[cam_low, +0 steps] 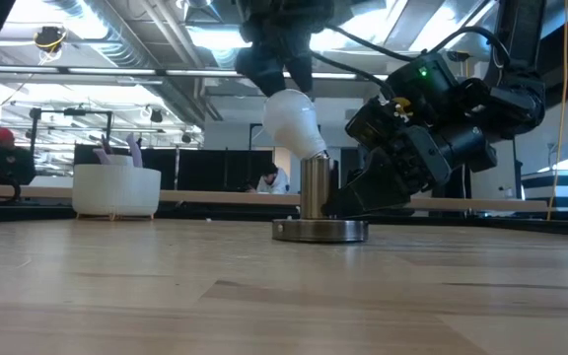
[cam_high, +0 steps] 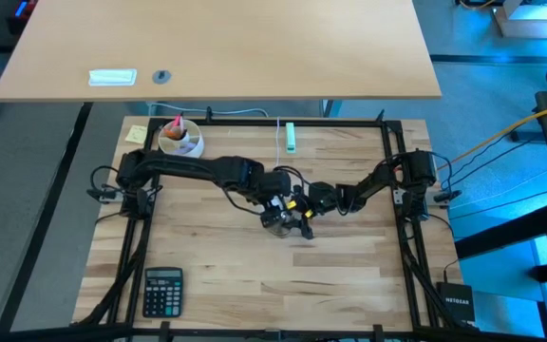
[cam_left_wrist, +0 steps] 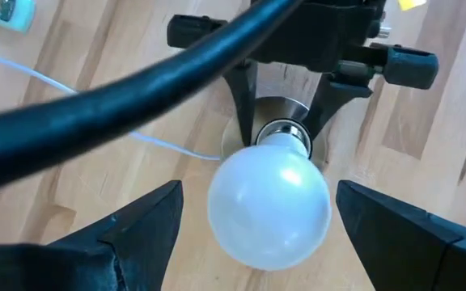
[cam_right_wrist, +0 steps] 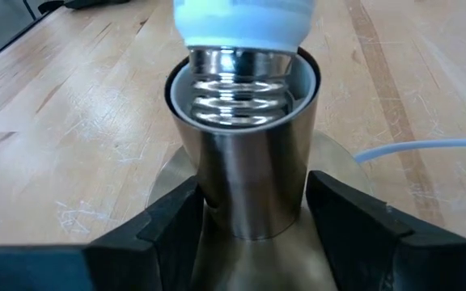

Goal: Screw lightbulb
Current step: Remove the lightbulb from the lamp

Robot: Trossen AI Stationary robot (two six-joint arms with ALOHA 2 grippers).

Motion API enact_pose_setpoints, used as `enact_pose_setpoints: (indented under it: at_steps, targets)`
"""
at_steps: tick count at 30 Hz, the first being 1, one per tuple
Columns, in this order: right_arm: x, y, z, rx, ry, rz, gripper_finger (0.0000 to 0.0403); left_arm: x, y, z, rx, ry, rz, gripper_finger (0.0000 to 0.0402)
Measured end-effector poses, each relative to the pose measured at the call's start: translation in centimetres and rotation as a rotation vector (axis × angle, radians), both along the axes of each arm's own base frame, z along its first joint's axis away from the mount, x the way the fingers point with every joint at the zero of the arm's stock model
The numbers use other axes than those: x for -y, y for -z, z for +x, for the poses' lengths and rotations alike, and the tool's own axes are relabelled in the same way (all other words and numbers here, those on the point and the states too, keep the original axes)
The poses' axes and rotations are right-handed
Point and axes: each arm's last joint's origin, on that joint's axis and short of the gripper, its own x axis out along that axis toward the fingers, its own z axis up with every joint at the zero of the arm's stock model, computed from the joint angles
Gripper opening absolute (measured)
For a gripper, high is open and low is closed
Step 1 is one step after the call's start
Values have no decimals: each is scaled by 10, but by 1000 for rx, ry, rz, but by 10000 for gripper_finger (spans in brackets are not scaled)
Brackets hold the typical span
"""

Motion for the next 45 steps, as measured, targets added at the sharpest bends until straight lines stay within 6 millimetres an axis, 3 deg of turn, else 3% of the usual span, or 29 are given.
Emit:
enact_pose_setpoints:
  at_steps: [10, 17, 22, 28, 34, 41, 45]
  targets:
    - [0, 0, 0, 4, -4, -1, 227, -8, 35, 1, -13, 25, -71, 318]
    - [0, 0, 0, 5, -5, 0, 227, -7, 37, 0, -23, 36, -69, 318]
    - [-1, 0, 0, 4, -7, 4, 227, -9, 40, -9, -123, 20, 17, 318]
    - [0, 0, 0, 0, -5, 6, 227, -9, 58, -16, -182, 0, 32, 318]
    - [0, 0, 0, 1, -6, 4, 227, 0, 82, -20, -183, 26, 45, 318]
    - [0, -3, 1, 23, 14, 5, 230, 15, 82, -19, -160, 73, 55, 318]
    - [0, -10, 0, 25, 17, 16, 252, 20, 82, -20, -162, 122, 69, 318]
